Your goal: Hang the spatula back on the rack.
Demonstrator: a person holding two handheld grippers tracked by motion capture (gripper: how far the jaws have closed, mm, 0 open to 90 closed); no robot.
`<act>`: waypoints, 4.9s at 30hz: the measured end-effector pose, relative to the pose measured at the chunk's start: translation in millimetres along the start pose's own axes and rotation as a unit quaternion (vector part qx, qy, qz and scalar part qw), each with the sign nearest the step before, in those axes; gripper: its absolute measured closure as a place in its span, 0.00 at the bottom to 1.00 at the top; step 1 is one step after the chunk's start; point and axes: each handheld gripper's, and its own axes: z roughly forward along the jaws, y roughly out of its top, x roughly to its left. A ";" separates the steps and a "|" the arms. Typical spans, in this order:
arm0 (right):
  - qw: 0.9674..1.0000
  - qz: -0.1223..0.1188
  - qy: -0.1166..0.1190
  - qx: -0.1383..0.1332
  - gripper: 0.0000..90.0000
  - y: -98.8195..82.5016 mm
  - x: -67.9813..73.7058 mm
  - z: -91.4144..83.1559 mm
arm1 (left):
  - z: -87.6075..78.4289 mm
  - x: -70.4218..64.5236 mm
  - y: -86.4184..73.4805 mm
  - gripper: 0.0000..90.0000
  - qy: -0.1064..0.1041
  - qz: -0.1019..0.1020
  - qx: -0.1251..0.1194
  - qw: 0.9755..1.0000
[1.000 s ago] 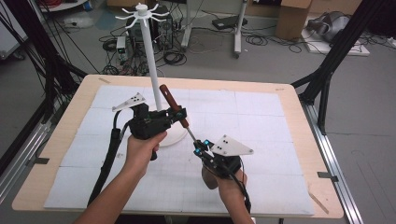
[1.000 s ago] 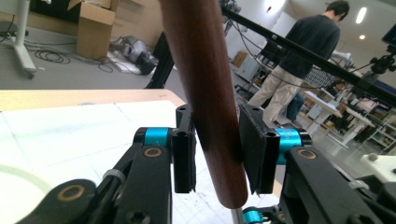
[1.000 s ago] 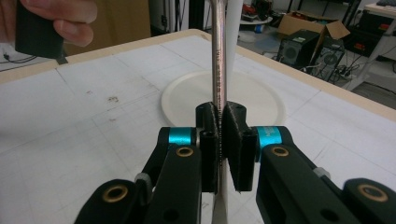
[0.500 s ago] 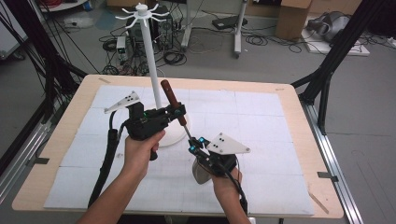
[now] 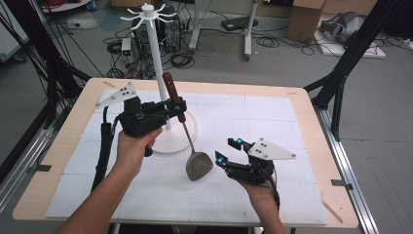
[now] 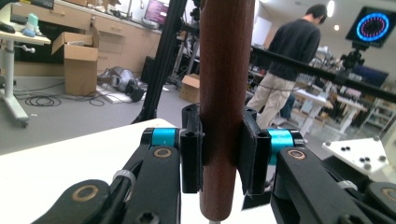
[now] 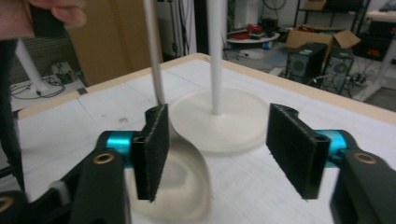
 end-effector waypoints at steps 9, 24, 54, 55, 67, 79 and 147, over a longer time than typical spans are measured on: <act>0.997 0.016 -0.068 -0.013 0.23 -21.6 -30.3 -46.8 | -0.1 10.5 24.4 0.81 -0.010 0.040 0.024 0.999; 0.993 0.029 -0.112 0.007 0.19 -45.5 -51.6 -69.3 | 16.4 7.2 81.9 0.81 -0.008 0.079 0.042 0.996; 0.993 0.031 -0.110 0.018 0.19 -49.4 -48.7 -62.1 | 4.0 43.6 110.0 0.81 -0.022 0.056 0.059 0.996; 0.994 0.028 -0.109 0.018 0.19 -49.5 -49.1 -61.7 | 3.9 44.9 110.0 0.81 -0.023 0.053 0.058 0.997; 0.994 0.032 -0.105 0.018 0.19 -50.0 -48.7 -60.7 | 6.4 56.8 110.7 0.81 -0.027 0.041 0.062 0.997; 0.994 0.032 -0.105 0.016 0.19 -50.4 -49.0 -60.2 | 10.2 64.1 109.7 0.81 -0.003 0.037 0.063 0.997; 0.982 0.021 -0.181 0.054 0.19 -75.0 -46.4 -93.8 | -150.3 47.7 -113.2 0.20 0.154 0.118 0.033 0.980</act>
